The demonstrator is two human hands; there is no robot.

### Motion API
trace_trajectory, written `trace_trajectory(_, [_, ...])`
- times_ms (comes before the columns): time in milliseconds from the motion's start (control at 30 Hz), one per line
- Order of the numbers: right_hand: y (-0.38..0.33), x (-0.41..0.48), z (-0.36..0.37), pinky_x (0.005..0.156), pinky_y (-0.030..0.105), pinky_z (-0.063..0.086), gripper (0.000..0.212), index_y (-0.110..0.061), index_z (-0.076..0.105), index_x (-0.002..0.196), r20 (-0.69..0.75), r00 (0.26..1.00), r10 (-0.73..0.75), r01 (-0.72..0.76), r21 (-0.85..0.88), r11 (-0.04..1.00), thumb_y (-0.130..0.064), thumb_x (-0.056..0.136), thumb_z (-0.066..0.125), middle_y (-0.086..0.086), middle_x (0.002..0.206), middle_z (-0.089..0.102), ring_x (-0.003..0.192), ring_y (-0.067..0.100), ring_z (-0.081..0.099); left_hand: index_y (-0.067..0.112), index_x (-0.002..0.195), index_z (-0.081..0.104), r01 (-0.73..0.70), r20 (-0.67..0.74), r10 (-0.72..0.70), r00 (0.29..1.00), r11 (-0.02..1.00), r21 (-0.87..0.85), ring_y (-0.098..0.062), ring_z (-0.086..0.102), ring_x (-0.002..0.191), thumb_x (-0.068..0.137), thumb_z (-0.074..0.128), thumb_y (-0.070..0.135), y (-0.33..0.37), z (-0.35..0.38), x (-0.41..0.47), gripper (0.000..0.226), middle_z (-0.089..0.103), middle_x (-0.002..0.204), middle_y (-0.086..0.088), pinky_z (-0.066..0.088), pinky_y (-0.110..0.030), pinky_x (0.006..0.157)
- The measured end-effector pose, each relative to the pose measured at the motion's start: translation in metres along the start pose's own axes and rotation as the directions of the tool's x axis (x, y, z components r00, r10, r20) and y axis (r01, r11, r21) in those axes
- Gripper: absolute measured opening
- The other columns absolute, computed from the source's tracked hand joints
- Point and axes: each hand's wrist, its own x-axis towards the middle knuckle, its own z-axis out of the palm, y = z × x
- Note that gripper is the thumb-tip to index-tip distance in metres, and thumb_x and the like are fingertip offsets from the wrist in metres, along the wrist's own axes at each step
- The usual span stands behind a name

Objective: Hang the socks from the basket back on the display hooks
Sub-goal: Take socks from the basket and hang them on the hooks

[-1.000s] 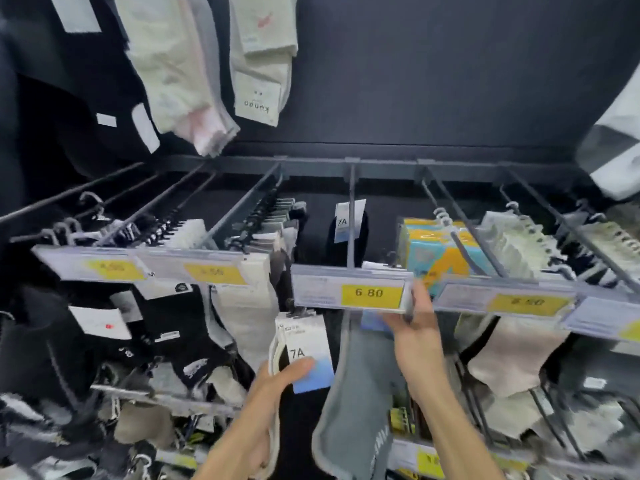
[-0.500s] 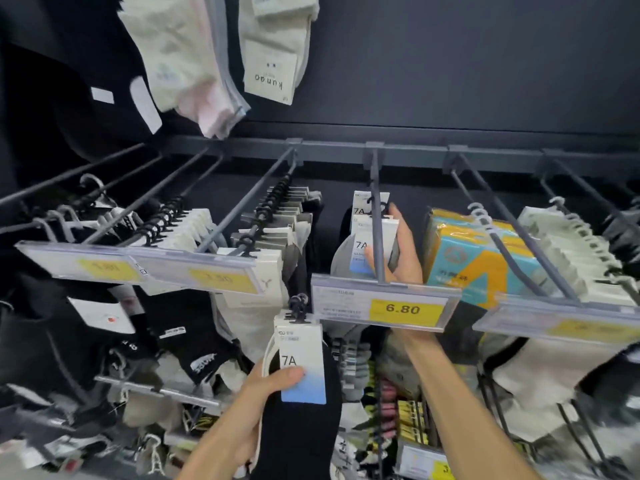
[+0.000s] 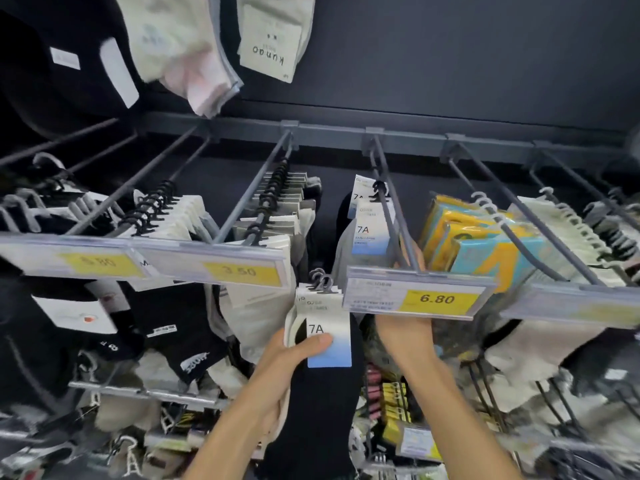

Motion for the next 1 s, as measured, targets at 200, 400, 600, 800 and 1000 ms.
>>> trace_trajectory(200, [0.001,-0.053,0.023,0.105,0.032,0.044,0.047,-0.045,0.053,0.129,0.035,0.969,-0.243,0.234,0.175,0.957,-0.056,0.085,0.061,-0.026,0.13,0.057,0.127,0.002,0.052,0.039,0.102,0.077,-0.063,-0.021,0.064,0.998,0.997,0.041,-0.013,0.074,0.099,0.071,0.083,0.046,0.004,0.0,-0.001,0.032,0.078,0.105,0.0,0.057,-0.018,0.071])
trace_trajectory(400, [0.007,-0.045,0.016,0.098,0.051,0.051,0.026,-0.035,0.069,0.113,0.088,0.988,-0.13,0.091,0.355,0.931,-0.026,0.089,0.073,-0.013,0.114,0.073,0.11,0.009,0.067,0.016,0.117,0.073,-0.03,0.008,0.031,1.0,0.998,-0.056,-0.021,0.073,0.103,0.077,0.065,0.044,0.0,-0.008,0.002,0.049,0.076,0.111,-0.01,0.058,-0.025,0.076])
trace_trajectory(600, [0.006,-0.046,0.009,0.1,0.047,0.051,0.029,-0.038,0.068,0.116,0.183,0.974,-0.133,0.054,0.381,0.923,-0.025,0.091,0.071,-0.013,0.118,0.072,0.113,0.008,0.066,0.03,0.112,0.075,-0.115,0.005,0.115,0.993,0.992,-0.049,-0.021,0.073,0.106,0.08,0.079,0.038,-0.005,-0.009,0.01,0.033,0.076,0.114,-0.006,0.059,-0.024,0.077])
trace_trajectory(800, [0.011,-0.031,-0.006,0.095,0.035,0.047,0.028,-0.032,0.067,0.117,-0.047,0.986,-0.163,0.167,0.417,0.893,-0.031,0.09,0.059,-0.018,0.11,0.072,0.107,0.003,0.065,0.033,0.119,0.063,-0.068,-0.07,0.064,0.996,0.995,-0.066,0.006,0.07,0.091,0.045,0.086,0.059,-0.005,-0.014,0.016,0.082,0.076,0.1,0.02,0.05,-0.024,0.079])
trace_trajectory(1000, [-0.012,0.005,-0.022,0.088,-0.001,0.037,0.045,-0.017,0.048,0.121,-0.151,0.938,-0.312,0.345,0.326,0.88,-0.042,0.086,0.058,-0.018,0.111,0.068,0.101,-0.018,0.056,0.023,0.112,0.066,0.051,-0.07,-0.058,0.996,0.994,-0.092,-0.021,0.077,0.083,0.04,0.095,0.046,-0.003,-0.027,0.018,0.082,0.079,0.094,-0.004,0.058,-0.033,0.064])
